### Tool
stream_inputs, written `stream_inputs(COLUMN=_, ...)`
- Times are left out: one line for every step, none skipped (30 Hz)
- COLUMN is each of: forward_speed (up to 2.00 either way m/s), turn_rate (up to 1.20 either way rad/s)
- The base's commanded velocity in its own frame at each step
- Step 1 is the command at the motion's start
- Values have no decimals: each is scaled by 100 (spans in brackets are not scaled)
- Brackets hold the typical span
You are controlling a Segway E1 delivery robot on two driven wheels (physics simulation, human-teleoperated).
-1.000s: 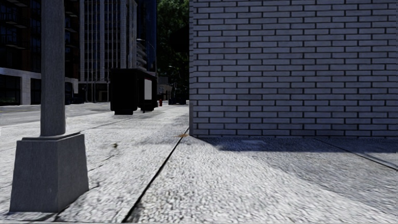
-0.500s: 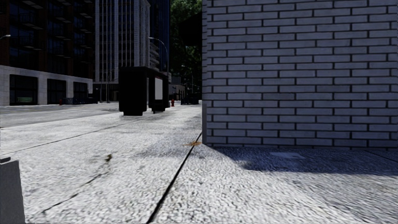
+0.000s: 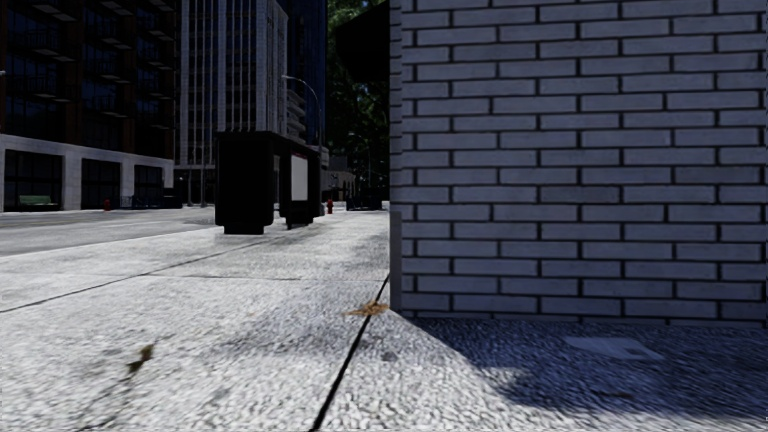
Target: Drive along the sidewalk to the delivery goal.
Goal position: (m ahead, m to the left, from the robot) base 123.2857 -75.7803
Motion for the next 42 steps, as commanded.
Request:
stream_inputs(forward_speed=147, turn_rate=30)
stream_inputs(forward_speed=146, turn_rate=35)
stream_inputs(forward_speed=143, turn_rate=37)
stream_inputs(forward_speed=140, turn_rate=38)
stream_inputs(forward_speed=140, turn_rate=38)
stream_inputs(forward_speed=138, turn_rate=40)
stream_inputs(forward_speed=137, turn_rate=46)
stream_inputs(forward_speed=135, turn_rate=54)
stream_inputs(forward_speed=135, turn_rate=54)
stream_inputs(forward_speed=130, turn_rate=58)
stream_inputs(forward_speed=127, turn_rate=59)
stream_inputs(forward_speed=127, turn_rate=59)
stream_inputs(forward_speed=126, turn_rate=60)
stream_inputs(forward_speed=125, turn_rate=60)
stream_inputs(forward_speed=125, turn_rate=60)
stream_inputs(forward_speed=125, turn_rate=60)
stream_inputs(forward_speed=125, turn_rate=60)
stream_inputs(forward_speed=125, turn_rate=60)
stream_inputs(forward_speed=125, turn_rate=60)
stream_inputs(forward_speed=125, turn_rate=60)
stream_inputs(forward_speed=125, turn_rate=60)
stream_inputs(forward_speed=125, turn_rate=60)
stream_inputs(forward_speed=125, turn_rate=60)
stream_inputs(forward_speed=125, turn_rate=60)
stream_inputs(forward_speed=125, turn_rate=59)
stream_inputs(forward_speed=125, turn_rate=51)
stream_inputs(forward_speed=127, turn_rate=49)
stream_inputs(forward_speed=127, turn_rate=49)
stream_inputs(forward_speed=129, turn_rate=48)
stream_inputs(forward_speed=131, turn_rate=37)
stream_inputs(forward_speed=131, turn_rate=37)
stream_inputs(forward_speed=132, turn_rate=14)
stream_inputs(forward_speed=132, turn_rate=0)
stream_inputs(forward_speed=133, turn_rate=0)
stream_inputs(forward_speed=133, turn_rate=0)
stream_inputs(forward_speed=134, turn_rate=0)
stream_inputs(forward_speed=134, turn_rate=0)
stream_inputs(forward_speed=134, turn_rate=0)
stream_inputs(forward_speed=144, turn_rate=0)
stream_inputs(forward_speed=200, turn_rate=0)
stream_inputs(forward_speed=200, turn_rate=0)
stream_inputs(forward_speed=200, turn_rate=0)
